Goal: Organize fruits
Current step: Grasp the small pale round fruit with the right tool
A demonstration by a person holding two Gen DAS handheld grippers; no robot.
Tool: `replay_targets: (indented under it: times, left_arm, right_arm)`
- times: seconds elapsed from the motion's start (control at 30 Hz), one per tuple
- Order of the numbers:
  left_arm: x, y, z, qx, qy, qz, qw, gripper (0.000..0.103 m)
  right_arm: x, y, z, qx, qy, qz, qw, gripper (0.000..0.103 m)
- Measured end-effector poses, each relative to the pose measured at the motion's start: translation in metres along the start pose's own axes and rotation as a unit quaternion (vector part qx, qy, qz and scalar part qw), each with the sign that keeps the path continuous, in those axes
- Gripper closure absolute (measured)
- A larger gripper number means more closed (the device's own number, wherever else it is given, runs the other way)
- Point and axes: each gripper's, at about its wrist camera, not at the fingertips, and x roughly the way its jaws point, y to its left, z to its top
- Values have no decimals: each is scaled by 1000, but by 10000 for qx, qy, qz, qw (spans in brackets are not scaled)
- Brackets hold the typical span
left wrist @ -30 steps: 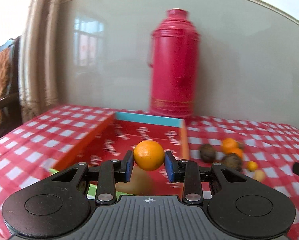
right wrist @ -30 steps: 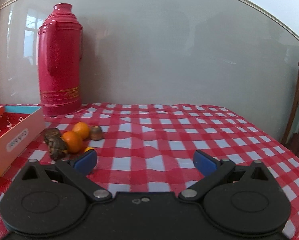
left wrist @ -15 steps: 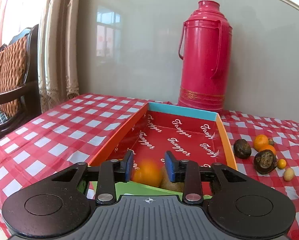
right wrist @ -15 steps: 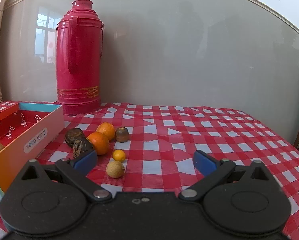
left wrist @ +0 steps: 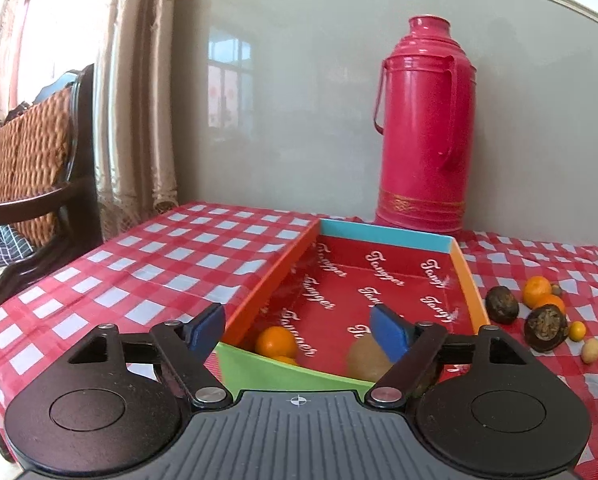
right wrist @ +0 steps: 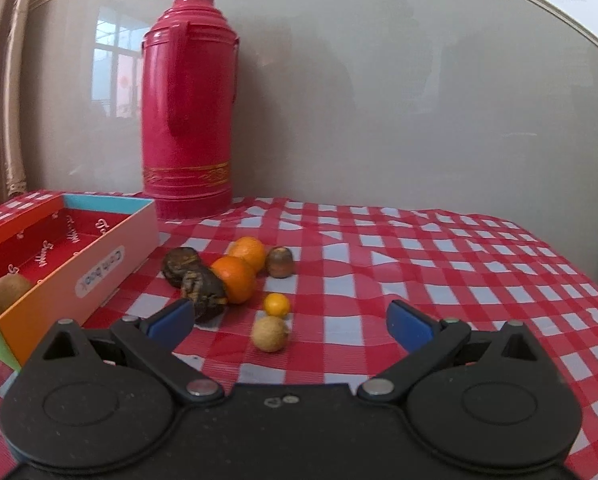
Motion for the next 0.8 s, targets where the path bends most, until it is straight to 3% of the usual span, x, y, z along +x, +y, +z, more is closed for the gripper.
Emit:
replay_targets:
  times: [0.1, 0.17, 0.23, 0.33, 0.6, 0.67, 0.7, 0.8]
  left_arm:
    - [1, 9, 0, -57, 47, 59, 10000, 24]
    - [2, 16, -1, -73, 64, 107, 9999, 23]
    - [2, 22, -1, -100, 60, 155, 9998, 23]
    - [2, 32, -1, -162, 62, 228, 9996, 23]
    - [6, 53, -2, -268, 99, 379, 9989, 23]
    - [6, 56, -2, -292, 100, 382, 9988, 23]
    - [7, 58, -2, -283, 105, 387, 9988, 23]
    - [6, 61, -2, -293, 87, 381, 9988, 23]
  right_arm:
    - [5, 6, 1, -31, 57, 54, 10000, 8]
    - [11, 9, 1, -28, 180, 73, 9998, 16]
    - [17, 11, 2, -21, 296, 45, 9996, 40]
    - [27, 14, 1, 7, 506, -3, 9987, 52]
    - [47, 12, -3, 9, 877, -115, 9961, 68]
    - [51, 8, -4, 68, 970, -74, 9952, 76]
    - [51, 8, -3, 85, 982, -43, 9951, 86]
    - [49, 10, -1, 84, 904, -52, 9959, 86]
